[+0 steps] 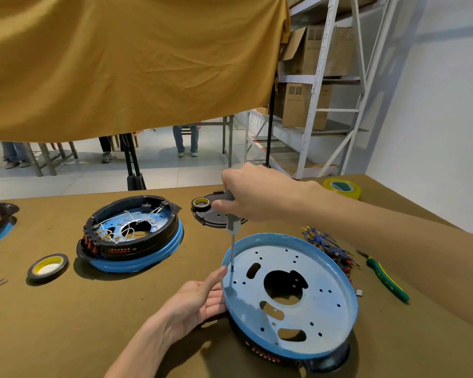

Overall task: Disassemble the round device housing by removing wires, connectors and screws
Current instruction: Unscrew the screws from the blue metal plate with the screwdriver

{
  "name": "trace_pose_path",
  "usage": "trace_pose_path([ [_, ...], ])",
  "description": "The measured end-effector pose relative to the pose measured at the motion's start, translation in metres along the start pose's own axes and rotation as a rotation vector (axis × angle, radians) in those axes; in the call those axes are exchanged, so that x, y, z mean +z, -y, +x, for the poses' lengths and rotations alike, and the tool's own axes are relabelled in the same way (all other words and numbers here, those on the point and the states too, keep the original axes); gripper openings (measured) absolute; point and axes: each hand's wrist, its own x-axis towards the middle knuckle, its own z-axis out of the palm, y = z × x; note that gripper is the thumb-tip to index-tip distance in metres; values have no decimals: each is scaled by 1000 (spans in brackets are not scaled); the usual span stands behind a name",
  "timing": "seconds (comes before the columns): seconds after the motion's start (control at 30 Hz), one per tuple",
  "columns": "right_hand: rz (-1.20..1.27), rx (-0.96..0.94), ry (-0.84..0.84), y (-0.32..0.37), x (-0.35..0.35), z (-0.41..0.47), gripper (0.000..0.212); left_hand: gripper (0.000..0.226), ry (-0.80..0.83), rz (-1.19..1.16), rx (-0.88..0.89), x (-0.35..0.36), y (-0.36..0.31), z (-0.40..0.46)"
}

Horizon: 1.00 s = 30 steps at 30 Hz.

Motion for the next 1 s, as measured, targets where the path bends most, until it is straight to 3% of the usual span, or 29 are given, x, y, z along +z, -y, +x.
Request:
trace_pose_path([
  [0.1, 204, -15, 132, -4, -11, 3, 22, 83, 3, 7, 9, 2, 0, 0],
  [0.2, 224, -18, 240, -9, -23, 3, 36, 83, 11, -8, 11, 1, 1, 0],
  [0.37, -51, 56, 37, -10, -6, 6, 48, 83, 11, 4, 24, 0, 3, -1],
  [0.47, 143, -22, 132, -8, -13, 5, 26, 84, -2, 15, 19, 0, 2, 0],
  [0.53, 237, -68, 220, -8, -22, 5, 34, 82, -2, 14, 18, 1, 2, 0],
  [0.63, 91, -43, 169, -5, -17, 3, 34, 81, -4, 13, 19, 1, 3, 0],
  [0.7, -55, 4, 59, -4, -8, 4, 45, 79, -3, 27, 23, 1, 2, -1],
  [0.77, -43, -19, 29, -4, -4, 5, 38, 80, -5, 40, 23, 2, 2, -1],
  [0.83, 113, -73, 94, -5, -12, 5, 20, 80, -12, 49, 25, 2, 1, -2],
  [0.93, 262, -122, 255, -8, -24, 4, 39, 80, -12, 59, 31, 3, 1, -3],
  [1.0, 132, -81, 247, -8, -20, 3, 44, 79, -6, 54, 34, 2, 2, -3],
])
